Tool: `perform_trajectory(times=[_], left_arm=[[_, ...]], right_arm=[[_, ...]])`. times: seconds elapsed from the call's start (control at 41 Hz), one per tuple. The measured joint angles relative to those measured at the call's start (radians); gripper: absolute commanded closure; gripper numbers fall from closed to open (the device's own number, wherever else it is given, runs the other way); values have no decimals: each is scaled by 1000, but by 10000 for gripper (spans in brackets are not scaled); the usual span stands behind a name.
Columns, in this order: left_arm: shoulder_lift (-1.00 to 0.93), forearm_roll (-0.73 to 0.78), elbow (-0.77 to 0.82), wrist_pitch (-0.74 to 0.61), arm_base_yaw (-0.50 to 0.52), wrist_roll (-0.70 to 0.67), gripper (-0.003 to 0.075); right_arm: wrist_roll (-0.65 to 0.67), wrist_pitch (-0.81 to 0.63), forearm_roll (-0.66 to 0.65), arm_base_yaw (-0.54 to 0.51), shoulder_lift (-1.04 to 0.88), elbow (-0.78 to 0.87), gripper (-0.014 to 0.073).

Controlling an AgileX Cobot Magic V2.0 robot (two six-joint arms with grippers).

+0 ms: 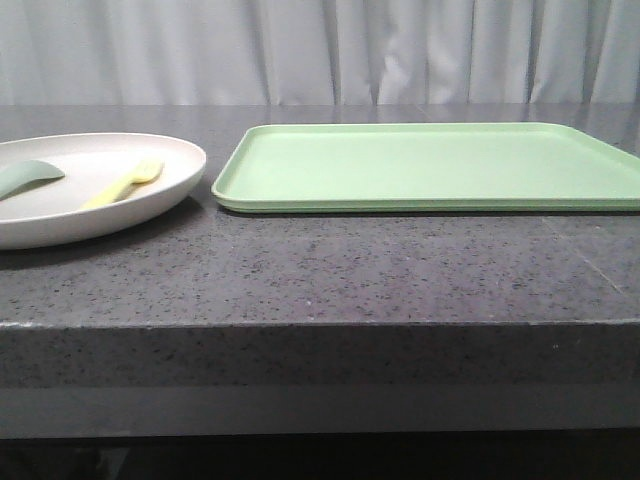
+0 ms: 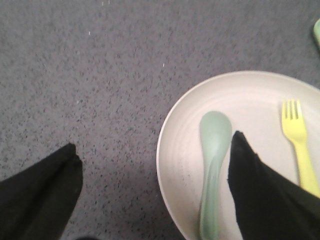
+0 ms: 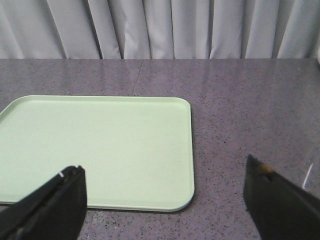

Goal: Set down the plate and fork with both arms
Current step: 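Lower the left gripper and grasp the white plate's rim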

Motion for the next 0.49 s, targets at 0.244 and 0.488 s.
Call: perform_trajectory(times=[0.244,0.488], left_arm=[[252,33,-185,248,0,0,153],[440,49,-254,303,0,0,153]], right_arm=[[0,0,0,0,0,0,-60],[0,0,0,0,0,0,-60]])
